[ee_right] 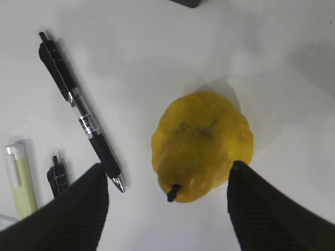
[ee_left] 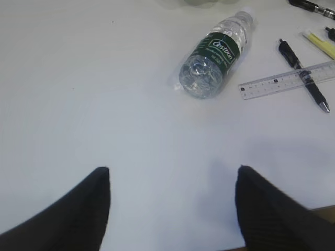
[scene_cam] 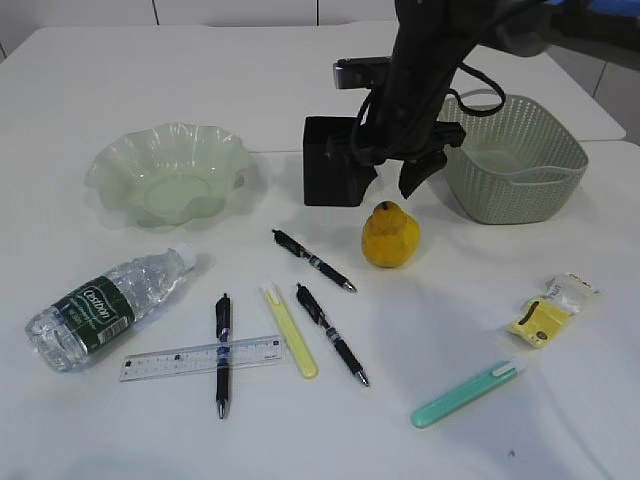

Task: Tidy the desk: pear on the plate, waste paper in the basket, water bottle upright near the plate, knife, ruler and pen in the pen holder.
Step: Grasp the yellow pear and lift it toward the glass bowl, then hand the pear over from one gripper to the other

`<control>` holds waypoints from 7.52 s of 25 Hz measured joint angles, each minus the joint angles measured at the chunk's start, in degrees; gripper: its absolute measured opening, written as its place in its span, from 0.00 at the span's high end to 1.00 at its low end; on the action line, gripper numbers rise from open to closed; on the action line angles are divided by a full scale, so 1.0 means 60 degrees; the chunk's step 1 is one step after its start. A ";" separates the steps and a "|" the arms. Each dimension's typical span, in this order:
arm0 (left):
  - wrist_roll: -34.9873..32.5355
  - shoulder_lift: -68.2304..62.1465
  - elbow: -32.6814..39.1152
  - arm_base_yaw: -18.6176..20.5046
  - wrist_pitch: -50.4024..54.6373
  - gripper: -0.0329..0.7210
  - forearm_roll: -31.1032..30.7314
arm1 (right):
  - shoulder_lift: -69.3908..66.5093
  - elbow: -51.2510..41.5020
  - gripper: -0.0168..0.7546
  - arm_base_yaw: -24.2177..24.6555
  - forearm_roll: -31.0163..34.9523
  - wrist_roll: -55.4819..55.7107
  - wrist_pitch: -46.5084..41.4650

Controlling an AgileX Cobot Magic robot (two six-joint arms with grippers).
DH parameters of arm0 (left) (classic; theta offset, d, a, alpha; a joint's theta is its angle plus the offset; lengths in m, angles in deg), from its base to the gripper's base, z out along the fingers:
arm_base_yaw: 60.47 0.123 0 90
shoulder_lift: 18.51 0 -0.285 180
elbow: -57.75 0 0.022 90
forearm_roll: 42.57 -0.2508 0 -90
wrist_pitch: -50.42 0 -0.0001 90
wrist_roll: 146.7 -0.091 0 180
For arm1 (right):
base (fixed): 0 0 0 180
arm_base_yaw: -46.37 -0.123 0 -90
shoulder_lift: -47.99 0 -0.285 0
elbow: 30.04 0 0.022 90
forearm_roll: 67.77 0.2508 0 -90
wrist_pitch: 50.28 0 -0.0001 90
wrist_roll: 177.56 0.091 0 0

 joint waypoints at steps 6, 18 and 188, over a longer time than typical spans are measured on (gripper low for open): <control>0.0000 0.0000 0.0000 0.0000 0.0000 0.26 0.0000 | -0.0112 0.0041 0.26 0.0000 -0.0047 -0.0021 0.0000; 0.0000 0.0000 0.0000 0.0000 0.0000 0.26 0.0000 | -0.0522 0.0041 0.26 0.0000 -0.0218 -0.0021 0.0020; -0.1931 -0.7709 -0.4661 0.0000 -0.2076 0.17 0.2066 | 0.1729 0.0254 0.57 -0.0363 0.1300 0.0137 -0.0083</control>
